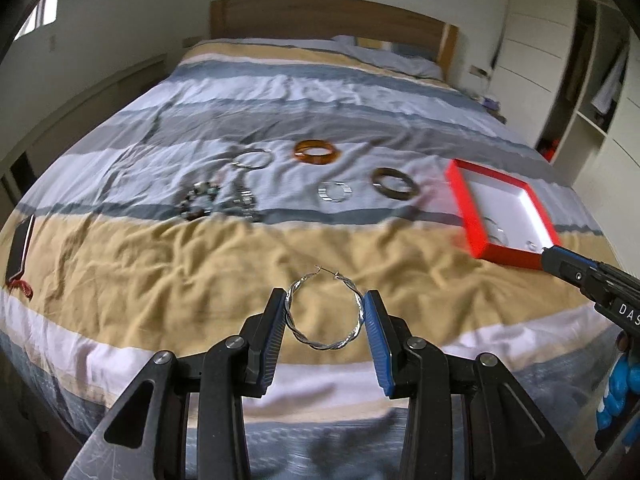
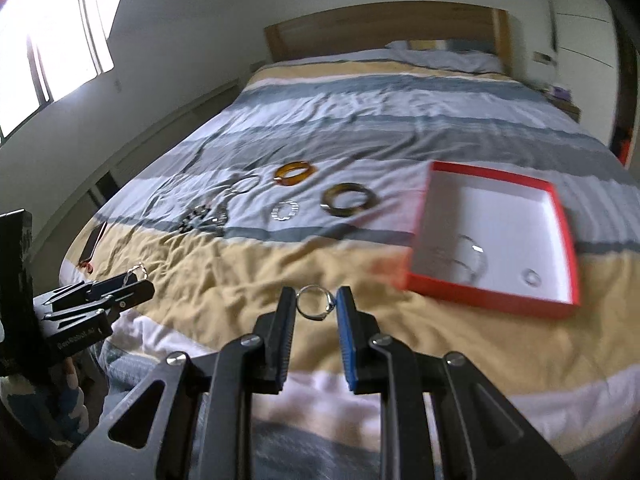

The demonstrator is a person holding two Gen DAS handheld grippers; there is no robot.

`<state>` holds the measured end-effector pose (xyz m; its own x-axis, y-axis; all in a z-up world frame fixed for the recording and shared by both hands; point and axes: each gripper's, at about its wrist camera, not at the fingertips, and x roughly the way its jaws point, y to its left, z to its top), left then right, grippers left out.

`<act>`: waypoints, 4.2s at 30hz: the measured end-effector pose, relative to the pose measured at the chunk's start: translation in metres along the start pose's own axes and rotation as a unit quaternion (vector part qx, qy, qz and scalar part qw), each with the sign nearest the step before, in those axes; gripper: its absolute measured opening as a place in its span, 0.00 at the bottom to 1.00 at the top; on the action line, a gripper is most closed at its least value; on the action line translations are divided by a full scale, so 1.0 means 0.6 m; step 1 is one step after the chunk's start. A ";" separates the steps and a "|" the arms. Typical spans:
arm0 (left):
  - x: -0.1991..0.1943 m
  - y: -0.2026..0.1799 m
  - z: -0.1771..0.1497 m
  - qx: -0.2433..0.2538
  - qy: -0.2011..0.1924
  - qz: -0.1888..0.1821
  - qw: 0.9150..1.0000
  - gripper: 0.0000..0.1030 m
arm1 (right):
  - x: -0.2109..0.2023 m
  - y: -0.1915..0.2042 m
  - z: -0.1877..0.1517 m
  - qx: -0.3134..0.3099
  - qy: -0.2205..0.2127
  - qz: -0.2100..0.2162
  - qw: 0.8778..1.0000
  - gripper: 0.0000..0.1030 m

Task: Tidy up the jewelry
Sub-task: 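Carry earring and ring into the red box and open both tools, then lift both open tools away from the box toward the jewelry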

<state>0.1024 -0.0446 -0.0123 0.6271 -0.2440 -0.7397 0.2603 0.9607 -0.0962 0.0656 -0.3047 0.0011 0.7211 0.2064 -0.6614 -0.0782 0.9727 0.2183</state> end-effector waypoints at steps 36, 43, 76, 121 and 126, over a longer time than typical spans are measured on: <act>0.231 -0.380 0.142 0.168 0.035 -0.103 0.980 0.38 | 0.053 -0.294 0.043 0.059 0.010 -0.081 0.995 0.19; 0.330 -0.403 0.180 0.171 0.049 -0.093 0.980 0.38 | 0.130 -0.327 0.077 0.040 0.036 -0.086 0.995 0.19; 0.345 -0.393 0.187 0.147 0.052 -0.073 0.985 0.45 | 0.111 -0.335 0.069 0.001 0.086 -0.126 0.988 0.28; -0.122 -0.127 -0.059 0.042 -0.056 0.047 0.996 0.72 | -0.164 0.045 -0.094 -0.012 0.007 -0.072 0.997 0.34; -0.145 -0.125 -0.068 0.042 -0.075 0.053 0.995 0.72 | -0.176 0.070 -0.098 -0.022 -0.005 -0.069 0.997 0.35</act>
<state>-0.0017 -0.0902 0.0322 0.7555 -0.1651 -0.6340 0.2435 0.9692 0.0378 -0.0542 -0.2795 0.0380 0.7335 0.0696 -0.6761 -0.0077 0.9955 0.0941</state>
